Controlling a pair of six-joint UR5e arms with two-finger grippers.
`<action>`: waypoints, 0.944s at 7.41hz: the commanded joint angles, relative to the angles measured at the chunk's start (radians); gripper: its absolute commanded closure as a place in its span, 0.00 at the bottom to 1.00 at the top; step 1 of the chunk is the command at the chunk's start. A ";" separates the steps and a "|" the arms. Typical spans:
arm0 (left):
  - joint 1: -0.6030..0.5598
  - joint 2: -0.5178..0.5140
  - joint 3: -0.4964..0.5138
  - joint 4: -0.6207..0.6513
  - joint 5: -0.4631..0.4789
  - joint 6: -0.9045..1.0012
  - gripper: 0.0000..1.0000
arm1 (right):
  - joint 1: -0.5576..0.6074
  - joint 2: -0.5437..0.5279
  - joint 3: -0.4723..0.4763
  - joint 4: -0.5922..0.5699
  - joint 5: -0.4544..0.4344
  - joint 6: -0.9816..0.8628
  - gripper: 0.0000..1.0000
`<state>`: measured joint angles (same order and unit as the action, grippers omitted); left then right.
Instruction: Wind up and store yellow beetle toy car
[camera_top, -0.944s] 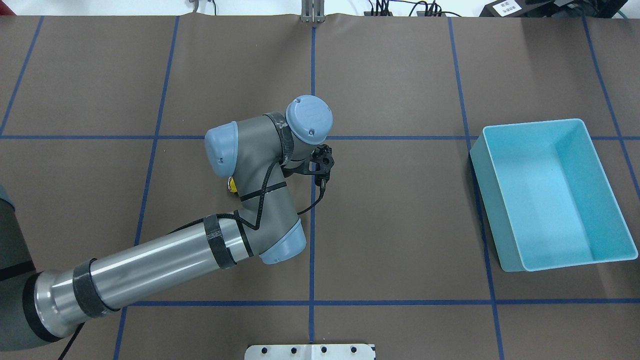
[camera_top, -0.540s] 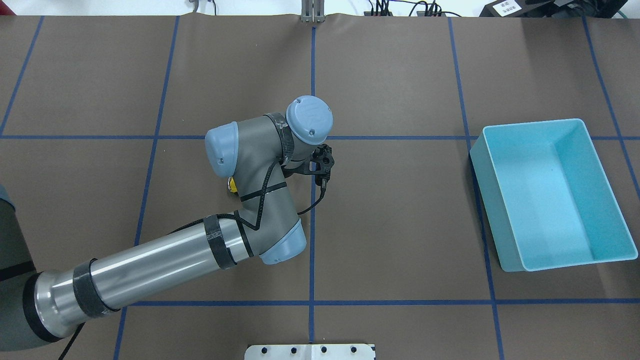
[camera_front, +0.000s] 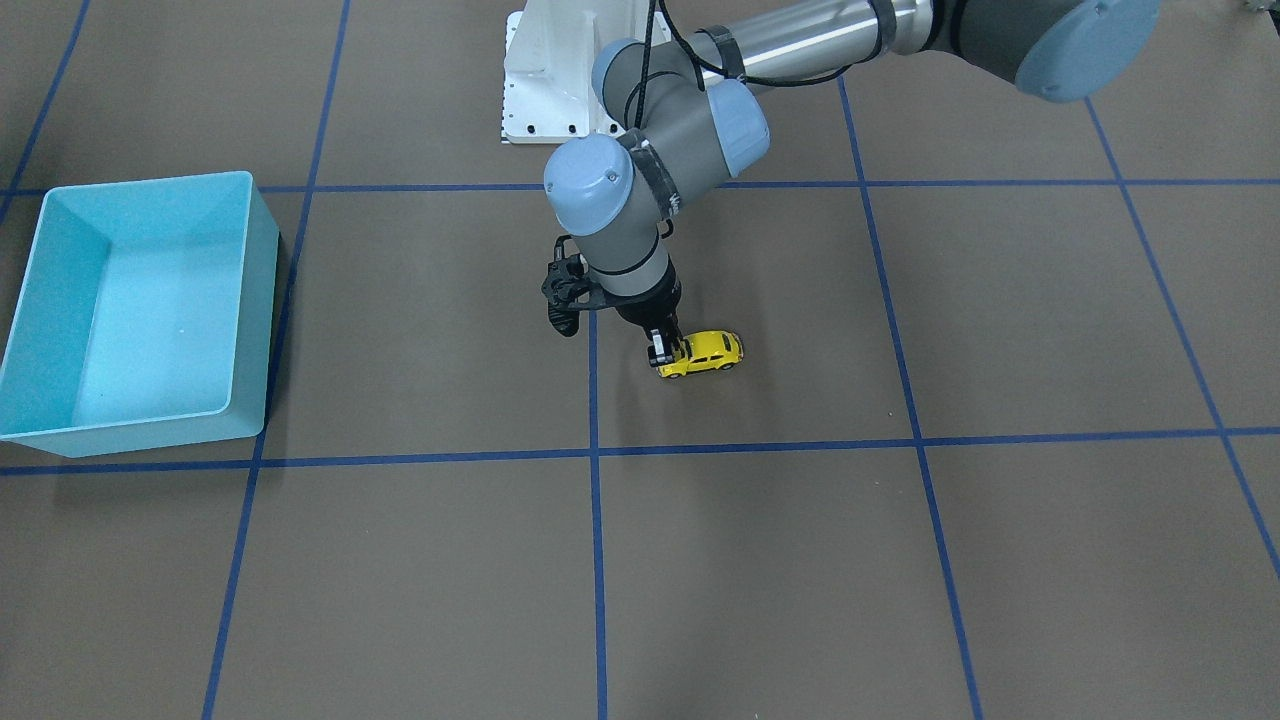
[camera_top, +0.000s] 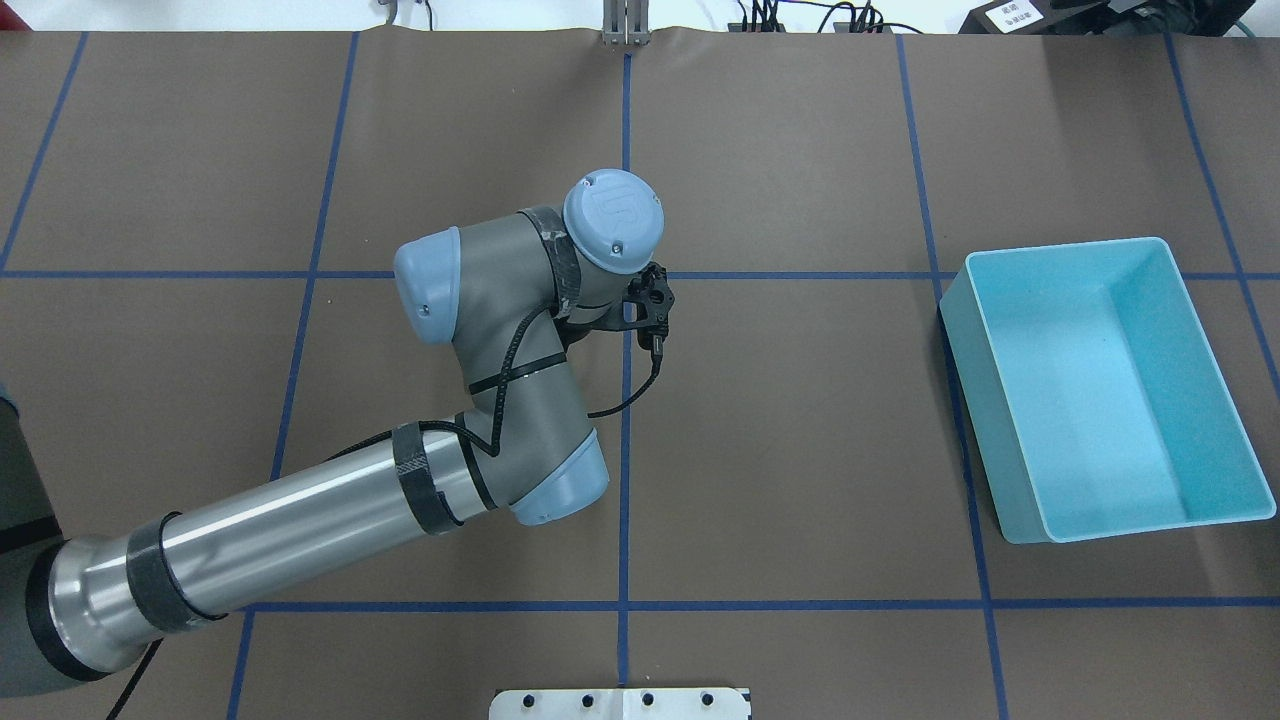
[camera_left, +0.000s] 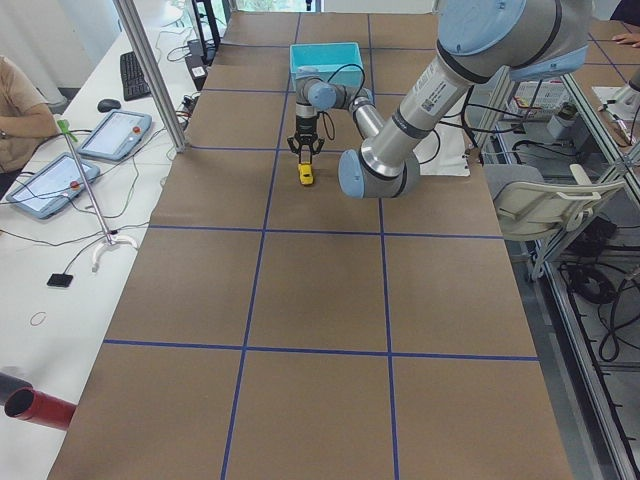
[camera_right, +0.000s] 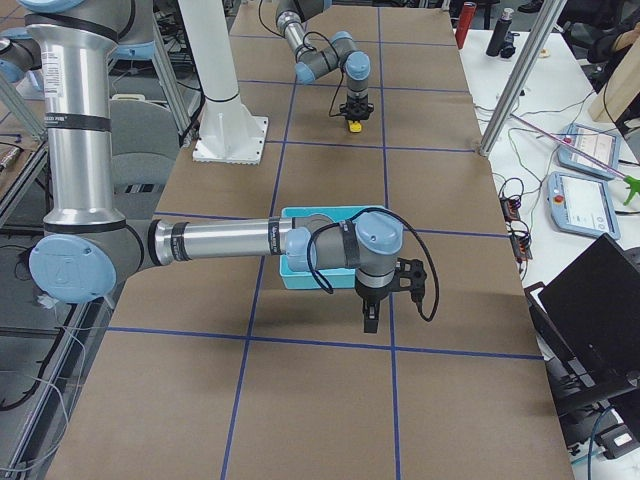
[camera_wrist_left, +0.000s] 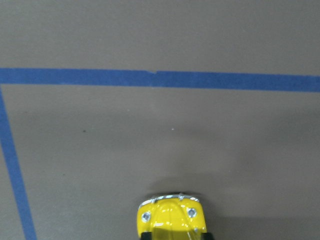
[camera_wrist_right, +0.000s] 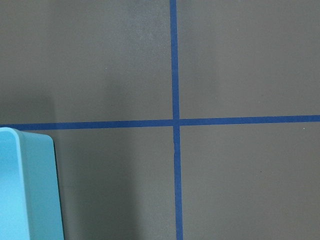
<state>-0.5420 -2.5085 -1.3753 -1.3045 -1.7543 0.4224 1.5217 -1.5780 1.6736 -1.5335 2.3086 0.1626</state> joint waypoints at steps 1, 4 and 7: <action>-0.027 0.048 -0.089 0.005 -0.002 0.003 1.00 | 0.000 0.001 0.000 0.001 0.000 0.000 0.00; -0.019 0.036 -0.044 -0.001 -0.063 -0.007 0.01 | 0.000 0.000 0.000 -0.001 0.000 0.000 0.00; -0.016 -0.010 0.022 -0.004 -0.120 -0.014 0.00 | 0.000 0.000 0.002 -0.001 0.000 0.000 0.00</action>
<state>-0.5597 -2.5079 -1.3745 -1.3079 -1.8508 0.4110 1.5217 -1.5784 1.6749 -1.5340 2.3086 0.1626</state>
